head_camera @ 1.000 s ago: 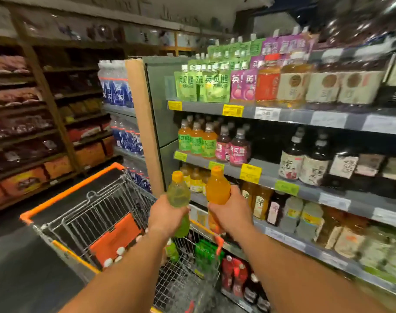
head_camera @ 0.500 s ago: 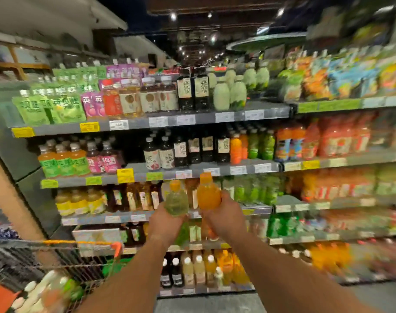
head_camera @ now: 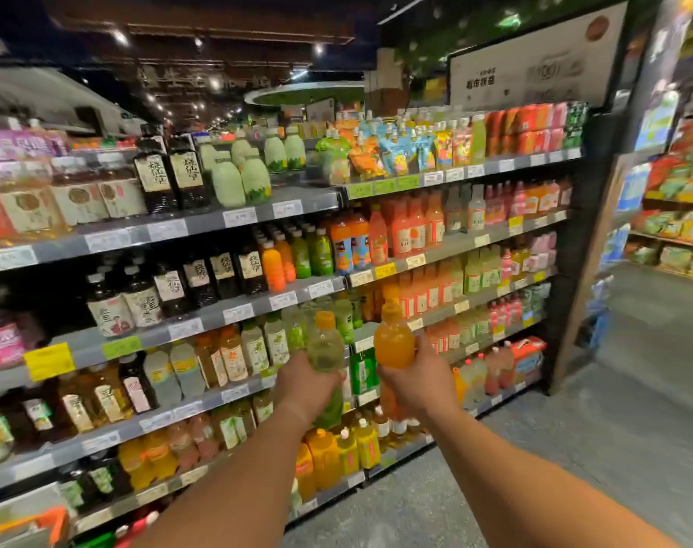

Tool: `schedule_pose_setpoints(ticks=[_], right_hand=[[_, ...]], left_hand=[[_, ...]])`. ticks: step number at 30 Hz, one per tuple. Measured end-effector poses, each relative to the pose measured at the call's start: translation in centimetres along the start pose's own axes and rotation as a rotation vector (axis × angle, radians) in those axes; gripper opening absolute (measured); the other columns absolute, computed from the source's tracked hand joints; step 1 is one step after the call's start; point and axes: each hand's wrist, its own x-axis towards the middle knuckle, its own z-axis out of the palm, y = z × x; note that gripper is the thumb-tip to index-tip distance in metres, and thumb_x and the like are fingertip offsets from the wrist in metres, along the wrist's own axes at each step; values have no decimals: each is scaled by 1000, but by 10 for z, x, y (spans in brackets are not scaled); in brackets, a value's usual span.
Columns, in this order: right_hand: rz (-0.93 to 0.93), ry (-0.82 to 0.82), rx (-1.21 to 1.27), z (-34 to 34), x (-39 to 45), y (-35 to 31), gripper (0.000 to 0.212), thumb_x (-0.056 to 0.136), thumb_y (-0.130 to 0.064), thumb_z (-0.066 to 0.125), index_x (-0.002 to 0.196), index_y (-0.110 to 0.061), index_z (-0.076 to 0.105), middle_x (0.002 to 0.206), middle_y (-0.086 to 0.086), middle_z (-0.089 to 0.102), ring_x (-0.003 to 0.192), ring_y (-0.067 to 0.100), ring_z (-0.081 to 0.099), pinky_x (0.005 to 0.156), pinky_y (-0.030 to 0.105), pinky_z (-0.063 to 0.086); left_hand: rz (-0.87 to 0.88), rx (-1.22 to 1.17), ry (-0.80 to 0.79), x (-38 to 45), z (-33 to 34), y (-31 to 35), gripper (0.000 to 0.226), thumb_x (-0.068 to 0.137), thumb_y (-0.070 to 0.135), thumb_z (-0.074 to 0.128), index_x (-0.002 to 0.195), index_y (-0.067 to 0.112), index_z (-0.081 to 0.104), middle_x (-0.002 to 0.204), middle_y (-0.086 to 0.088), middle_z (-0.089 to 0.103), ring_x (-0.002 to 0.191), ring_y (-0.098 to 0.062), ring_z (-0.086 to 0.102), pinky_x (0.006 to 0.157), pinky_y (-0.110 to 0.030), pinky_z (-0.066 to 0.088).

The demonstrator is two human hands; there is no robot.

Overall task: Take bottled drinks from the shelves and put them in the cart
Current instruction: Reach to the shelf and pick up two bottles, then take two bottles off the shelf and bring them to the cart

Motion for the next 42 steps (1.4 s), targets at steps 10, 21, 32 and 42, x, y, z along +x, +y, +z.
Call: schedule_pose_setpoints(ticks=[10, 21, 32, 42], right_hand=[[1, 7, 49, -55, 75, 83, 66, 71, -43, 79, 126, -27, 46, 90, -5, 64, 77, 17, 63, 72, 40, 57], [-50, -242, 24, -20, 208, 152, 51, 72, -41, 81, 104, -33, 42, 78, -12, 56, 70, 16, 57, 66, 35, 52], [-28, -325, 30, 63, 330, 188, 49, 69, -42, 78, 104, -37, 45, 78, -12, 59, 71, 18, 58, 63, 31, 45], [-120, -330, 100, 140, 433, 192, 56, 71, -33, 81, 117, -33, 49, 79, -14, 55, 80, 24, 60, 66, 30, 39]], left_hand=[[-5, -44, -6, 20, 104, 43, 37, 69, 42, 85, 91, 33, 57, 95, 10, 68, 85, -15, 66, 82, -35, 57], [-194, -34, 123, 90, 204, 51, 51, 63, 47, 85, 105, 33, 59, 100, 7, 68, 92, -19, 65, 85, -37, 56], [-264, 22, 140, 225, 264, 32, 38, 68, 41, 84, 98, 34, 62, 97, 12, 68, 93, -18, 64, 85, -35, 53], [-259, 71, 220, 342, 308, 15, 40, 72, 38, 83, 103, 28, 61, 108, 3, 70, 102, -25, 64, 79, -28, 44]])
